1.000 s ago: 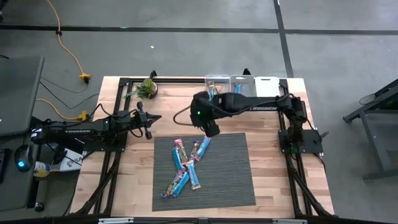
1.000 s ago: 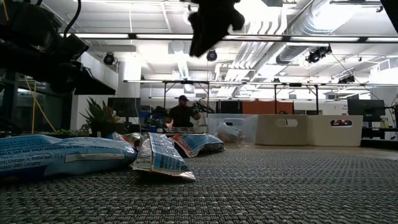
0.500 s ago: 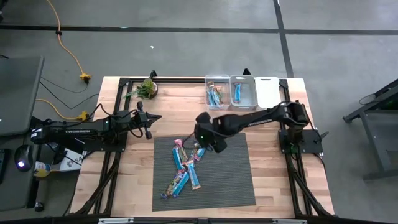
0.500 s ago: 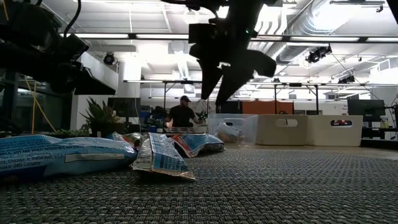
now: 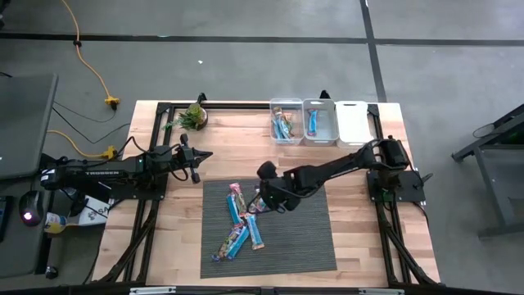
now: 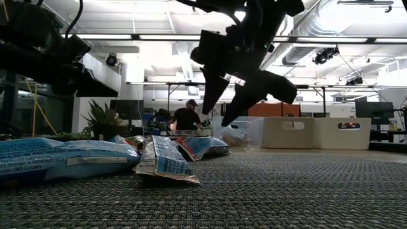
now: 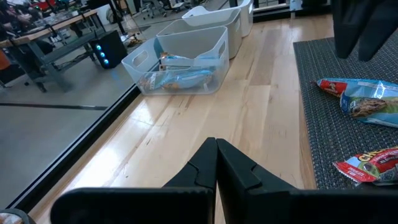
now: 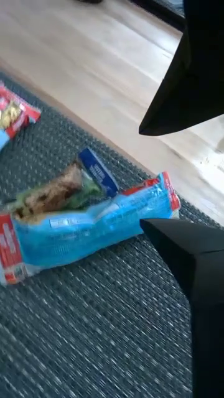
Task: Pick and place Granola Bars by type
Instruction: Put the red granola bar into the gray bin
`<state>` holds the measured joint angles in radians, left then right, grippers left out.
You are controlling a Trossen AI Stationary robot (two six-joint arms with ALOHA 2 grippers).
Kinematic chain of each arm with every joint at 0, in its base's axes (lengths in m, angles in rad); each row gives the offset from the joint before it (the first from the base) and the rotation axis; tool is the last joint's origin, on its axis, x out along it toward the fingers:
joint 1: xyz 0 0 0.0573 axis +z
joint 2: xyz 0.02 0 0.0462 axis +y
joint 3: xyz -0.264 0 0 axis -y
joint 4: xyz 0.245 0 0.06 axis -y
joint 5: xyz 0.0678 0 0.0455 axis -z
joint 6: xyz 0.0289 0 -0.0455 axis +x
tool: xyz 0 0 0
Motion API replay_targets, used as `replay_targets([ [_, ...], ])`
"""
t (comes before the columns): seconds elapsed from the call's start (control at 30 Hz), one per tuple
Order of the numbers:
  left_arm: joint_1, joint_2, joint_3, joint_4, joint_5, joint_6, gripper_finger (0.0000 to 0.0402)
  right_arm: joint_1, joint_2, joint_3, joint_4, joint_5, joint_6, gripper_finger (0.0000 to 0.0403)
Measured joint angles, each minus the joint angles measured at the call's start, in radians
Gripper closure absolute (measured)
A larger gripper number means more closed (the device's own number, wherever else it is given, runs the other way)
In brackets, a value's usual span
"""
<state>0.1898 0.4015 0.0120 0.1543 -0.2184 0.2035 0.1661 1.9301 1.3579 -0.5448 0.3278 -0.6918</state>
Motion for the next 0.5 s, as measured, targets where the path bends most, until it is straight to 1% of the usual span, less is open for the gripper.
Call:
replay_targets([
  [0.17,0.000,0.000,0.000,0.000,0.000,0.000,0.0401,-0.002,0.006,0.000,0.023,0.029,0.037,0.0190],
  [0.23,0.000,0.000,0.000,0.000,0.000,0.000,0.0401,-0.003,0.006,0.000,0.060,0.031,0.036,0.0189],
  [0.4,0.000,0.000,0.000,0.000,0.000,0.000,0.0401,-0.002,0.008,0.000,0.079,-0.001,0.037,0.0191],
  [0.5,0.000,0.000,0.000,0.000,0.000,0.000,0.0401,-0.002,0.018,0.000,0.078,-0.002,0.037,0.0190],
])
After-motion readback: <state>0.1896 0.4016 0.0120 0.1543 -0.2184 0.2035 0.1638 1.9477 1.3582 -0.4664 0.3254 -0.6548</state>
